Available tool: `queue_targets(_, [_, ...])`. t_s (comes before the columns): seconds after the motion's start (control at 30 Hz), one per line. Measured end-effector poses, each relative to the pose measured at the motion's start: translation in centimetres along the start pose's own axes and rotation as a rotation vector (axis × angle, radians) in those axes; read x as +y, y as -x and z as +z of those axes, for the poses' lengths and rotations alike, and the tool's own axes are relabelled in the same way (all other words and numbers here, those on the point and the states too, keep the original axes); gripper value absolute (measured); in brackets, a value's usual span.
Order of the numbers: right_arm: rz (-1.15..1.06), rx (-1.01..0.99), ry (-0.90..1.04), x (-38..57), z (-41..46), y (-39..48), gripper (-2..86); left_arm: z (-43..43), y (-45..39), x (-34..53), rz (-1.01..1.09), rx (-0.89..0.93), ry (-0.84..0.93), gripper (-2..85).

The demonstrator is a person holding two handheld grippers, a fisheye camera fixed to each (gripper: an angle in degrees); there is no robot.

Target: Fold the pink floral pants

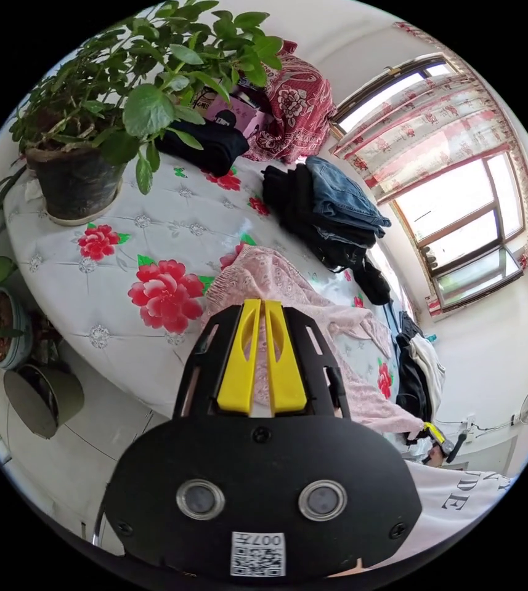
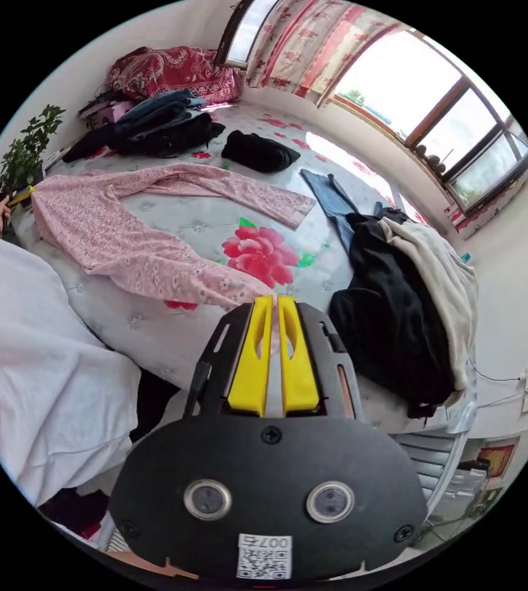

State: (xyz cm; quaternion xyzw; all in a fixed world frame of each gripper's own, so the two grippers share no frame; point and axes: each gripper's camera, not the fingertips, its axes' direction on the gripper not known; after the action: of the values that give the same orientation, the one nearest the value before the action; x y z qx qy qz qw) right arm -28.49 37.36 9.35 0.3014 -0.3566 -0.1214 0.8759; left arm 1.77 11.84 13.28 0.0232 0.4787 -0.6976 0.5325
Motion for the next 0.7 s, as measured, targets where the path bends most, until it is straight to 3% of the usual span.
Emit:
queue_targets(0.1, [0.220,0.055,-0.004,1.0,-0.5,-5.0,2.1,2.4,-0.6,0.1,0.023,-0.043,0.006,5.6])
queue_targets(0.17, [0.372,-0.032,0.035,1.6,0.8,-7.1,2.8,4.4,-0.6,0.3,-0.002,-0.056,0.060,8.0])
queue_targets(0.3, [0.486,-0.184,0.025,3.6,3.0,-6.5,3.8,3.8,-0.1,2.4,-0.048,-0.101,0.040,8.8])
queue_targets(0.47, [0.673,-0.298,0.140,7.6,8.5,-6.3,5.6,2.0,4.5,7.6,-0.279,-0.154,-0.001,8.5])
queue_targets(0.7, [0.723,-0.251,0.270,7.1,13.4,-6.2,5.6,6.1,4.6,6.9,-0.283,-0.207,0.075,8.9])
